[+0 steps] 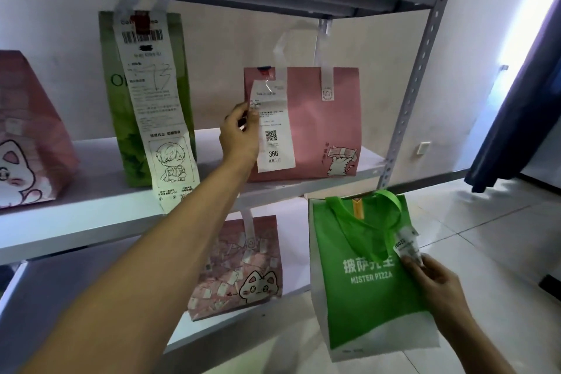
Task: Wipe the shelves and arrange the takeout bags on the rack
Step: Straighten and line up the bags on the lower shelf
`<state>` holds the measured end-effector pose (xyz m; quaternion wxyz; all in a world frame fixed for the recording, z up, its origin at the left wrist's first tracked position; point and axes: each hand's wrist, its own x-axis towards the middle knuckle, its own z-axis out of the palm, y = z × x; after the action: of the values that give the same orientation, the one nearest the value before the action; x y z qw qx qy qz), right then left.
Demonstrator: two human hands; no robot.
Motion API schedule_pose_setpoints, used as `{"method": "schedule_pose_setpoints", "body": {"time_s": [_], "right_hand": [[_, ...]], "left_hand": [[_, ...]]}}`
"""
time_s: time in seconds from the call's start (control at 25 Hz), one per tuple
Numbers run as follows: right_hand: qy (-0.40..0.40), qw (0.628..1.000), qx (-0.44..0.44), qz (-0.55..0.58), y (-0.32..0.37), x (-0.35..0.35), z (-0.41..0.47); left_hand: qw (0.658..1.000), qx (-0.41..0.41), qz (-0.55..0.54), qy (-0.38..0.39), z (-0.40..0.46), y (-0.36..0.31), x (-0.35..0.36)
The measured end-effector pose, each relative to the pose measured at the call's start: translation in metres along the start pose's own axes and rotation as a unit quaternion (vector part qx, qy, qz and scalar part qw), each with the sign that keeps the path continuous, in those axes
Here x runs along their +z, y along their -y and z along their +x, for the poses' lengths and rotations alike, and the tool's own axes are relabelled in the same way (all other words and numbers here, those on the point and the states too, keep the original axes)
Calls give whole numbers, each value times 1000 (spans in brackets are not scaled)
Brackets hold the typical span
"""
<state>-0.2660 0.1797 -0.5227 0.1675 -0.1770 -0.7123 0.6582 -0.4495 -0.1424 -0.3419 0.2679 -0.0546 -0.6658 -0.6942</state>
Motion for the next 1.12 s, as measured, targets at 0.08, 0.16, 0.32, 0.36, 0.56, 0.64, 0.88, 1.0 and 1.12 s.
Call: {"method": "schedule_pose_setpoints", "body": {"time_s": [0.08,0.16,0.32,0.36,0.56,0.64,0.88,1.0,1.12], "right_hand": [[11,1000,1,2,-7,6,4],[23,1000,6,8,-12,11,7],[38,999,1,13,-24,17,13],[39,999,-6,9,-26,19,15],[44,999,-15,1,-35,26,20],[49,999,-18,3,-35,27,21],[66,997,-31,2,-27,34,14],[83,996,-38,-2,-21,44,3],[95,995,-35,-13,-24,55,-7]], "left_hand": [[999,-6,18,27,2,6,4],[998,-9,49,39,-2,8,5],[982,-13,184,40,-14,27,5],[980,-13,193,39,-14,31,7],[982,-8,189,16,-3,33,33],[982,-11,190,11,4,36,42],[982,-1,186,32,-12,35,31],[975,70,204,46,-65,36,1],[973,65,215,60,-132,47,-38]]}}
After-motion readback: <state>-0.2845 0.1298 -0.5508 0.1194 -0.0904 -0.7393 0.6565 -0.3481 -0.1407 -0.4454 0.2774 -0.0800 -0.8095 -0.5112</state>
